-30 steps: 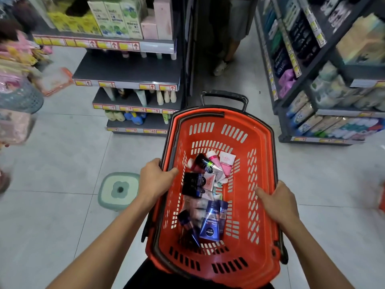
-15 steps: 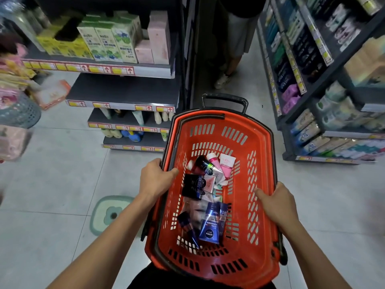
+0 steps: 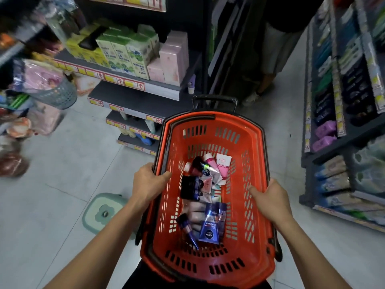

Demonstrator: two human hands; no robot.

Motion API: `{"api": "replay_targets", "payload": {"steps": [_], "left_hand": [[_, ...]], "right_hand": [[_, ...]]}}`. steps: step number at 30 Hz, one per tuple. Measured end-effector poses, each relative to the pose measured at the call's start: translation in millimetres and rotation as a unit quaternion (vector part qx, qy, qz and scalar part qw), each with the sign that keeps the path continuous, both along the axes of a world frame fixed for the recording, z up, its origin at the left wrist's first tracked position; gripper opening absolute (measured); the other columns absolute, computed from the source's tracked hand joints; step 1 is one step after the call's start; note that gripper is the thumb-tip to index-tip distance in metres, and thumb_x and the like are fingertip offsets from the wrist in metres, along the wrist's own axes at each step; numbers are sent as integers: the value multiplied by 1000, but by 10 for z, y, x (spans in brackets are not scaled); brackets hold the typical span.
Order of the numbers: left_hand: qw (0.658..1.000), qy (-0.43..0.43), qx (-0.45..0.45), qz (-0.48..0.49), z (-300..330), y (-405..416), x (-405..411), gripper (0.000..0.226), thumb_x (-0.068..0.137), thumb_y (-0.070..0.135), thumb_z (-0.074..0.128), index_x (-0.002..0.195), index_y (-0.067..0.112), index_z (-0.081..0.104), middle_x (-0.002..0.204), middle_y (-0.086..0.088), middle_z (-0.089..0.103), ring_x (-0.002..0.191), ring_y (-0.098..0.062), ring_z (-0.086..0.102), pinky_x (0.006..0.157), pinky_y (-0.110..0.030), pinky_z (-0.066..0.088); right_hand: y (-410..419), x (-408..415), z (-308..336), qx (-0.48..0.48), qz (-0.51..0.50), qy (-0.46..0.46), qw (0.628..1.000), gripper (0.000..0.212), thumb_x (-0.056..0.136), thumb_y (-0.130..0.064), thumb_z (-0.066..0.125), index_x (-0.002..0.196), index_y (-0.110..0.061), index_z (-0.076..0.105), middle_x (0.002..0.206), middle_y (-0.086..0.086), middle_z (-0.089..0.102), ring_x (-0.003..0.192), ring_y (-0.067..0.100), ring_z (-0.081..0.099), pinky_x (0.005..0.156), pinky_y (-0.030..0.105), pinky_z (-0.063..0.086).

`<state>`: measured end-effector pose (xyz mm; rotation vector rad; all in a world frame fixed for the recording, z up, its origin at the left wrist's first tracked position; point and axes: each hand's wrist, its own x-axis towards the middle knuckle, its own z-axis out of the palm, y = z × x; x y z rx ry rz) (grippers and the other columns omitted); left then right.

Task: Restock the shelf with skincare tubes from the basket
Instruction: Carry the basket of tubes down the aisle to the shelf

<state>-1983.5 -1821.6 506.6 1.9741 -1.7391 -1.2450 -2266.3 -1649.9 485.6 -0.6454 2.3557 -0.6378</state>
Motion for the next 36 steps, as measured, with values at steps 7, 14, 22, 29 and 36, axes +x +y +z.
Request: {"api": "replay_targets", "payload": {"steps": [7, 14, 22, 29, 36], "left_hand": [[993, -28, -2, 118, 6, -46, 149, 27, 84, 41, 78, 87, 26, 56, 84, 0, 76, 70, -19, 76, 72, -41, 65], [974, -37, -8, 222, -46, -27, 690, 18, 85, 31, 77, 84, 27, 59, 80, 4, 73, 67, -13, 72, 62, -29, 60], [950, 48, 11, 310, -227, -211, 1370, 29, 86, 42, 78, 105, 24, 65, 87, 5, 77, 70, -11, 77, 74, -37, 64], [930, 45, -13, 364, -227, -528, 1941, 36, 84, 48, 79, 107, 24, 67, 88, 6, 76, 71, -9, 76, 73, -33, 64], [912, 28, -18, 409, -150, -723, 2258, 32, 86, 48, 78, 103, 24, 64, 86, 7, 74, 72, -10, 74, 69, -29, 60]], "right_hand": [[-639, -116, -5, 8, 107, -11, 994, 29, 86, -42, 73, 98, -19, 59, 90, 0, 70, 80, 22, 67, 76, 40, 57], [-1387, 290, 23, 22, 226, 3, 974, 28, 89, -40, 72, 95, -21, 53, 80, -8, 58, 67, 12, 54, 59, 30, 41], [-2289, 937, 130, 30, 322, 40, 946, 31, 90, -37, 72, 100, -13, 55, 82, -2, 59, 65, 10, 54, 52, 26, 40], [-2989, 1566, 200, 24, 379, 79, 922, 34, 84, -41, 74, 91, -14, 54, 89, 8, 67, 72, 25, 60, 65, 36, 48], [-3490, 2008, 241, 8, 426, 83, 901, 35, 84, -41, 73, 98, -13, 56, 90, 8, 68, 84, 33, 66, 72, 38, 52]]}}
